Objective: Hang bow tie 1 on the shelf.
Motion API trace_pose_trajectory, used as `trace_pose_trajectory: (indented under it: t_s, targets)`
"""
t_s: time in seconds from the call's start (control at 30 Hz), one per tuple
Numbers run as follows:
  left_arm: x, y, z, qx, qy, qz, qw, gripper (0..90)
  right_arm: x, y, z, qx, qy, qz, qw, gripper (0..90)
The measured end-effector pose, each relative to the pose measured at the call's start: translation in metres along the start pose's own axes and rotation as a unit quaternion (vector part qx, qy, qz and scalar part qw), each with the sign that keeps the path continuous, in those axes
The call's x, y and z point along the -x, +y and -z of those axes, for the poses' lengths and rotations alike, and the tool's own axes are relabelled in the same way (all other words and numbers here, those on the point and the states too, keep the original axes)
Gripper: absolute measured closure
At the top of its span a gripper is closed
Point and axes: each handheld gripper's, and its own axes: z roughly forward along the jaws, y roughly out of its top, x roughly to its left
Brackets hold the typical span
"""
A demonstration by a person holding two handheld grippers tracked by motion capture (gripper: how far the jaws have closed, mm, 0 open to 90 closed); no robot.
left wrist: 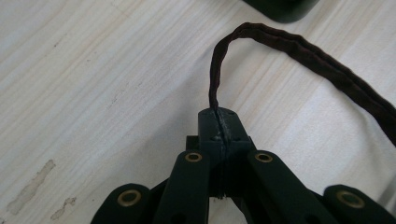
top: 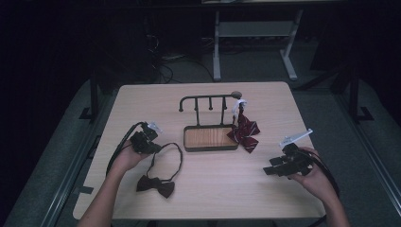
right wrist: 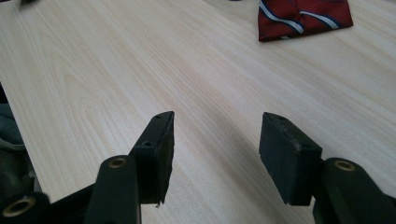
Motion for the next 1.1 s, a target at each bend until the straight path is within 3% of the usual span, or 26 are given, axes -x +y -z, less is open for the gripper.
trace_pose_trajectory:
  t_s: [0.43, 0.67, 1.1]
  targets:
    - [0.003, -0.005, 0.019, 0.015, -0.012, -0.004, 0.9998, 89.9, 0.002, -0.002, 0.003, 0.006, -0.003, -0.006, 1.0000, 44.9]
    - [0.010, -0.002, 0.027, 0.020, -0.012, -0.021, 0.9995, 89.9, 0.004, -0.005, 0.003, 0.007, -0.003, -0.013, 0.9999, 45.0]
    - [0.012, -0.001, 0.041, 0.028, -0.032, -0.028, 0.9987, 89.9, 0.006, -0.008, 0.004, 0.010, -0.004, -0.016, 0.9998, 45.0]
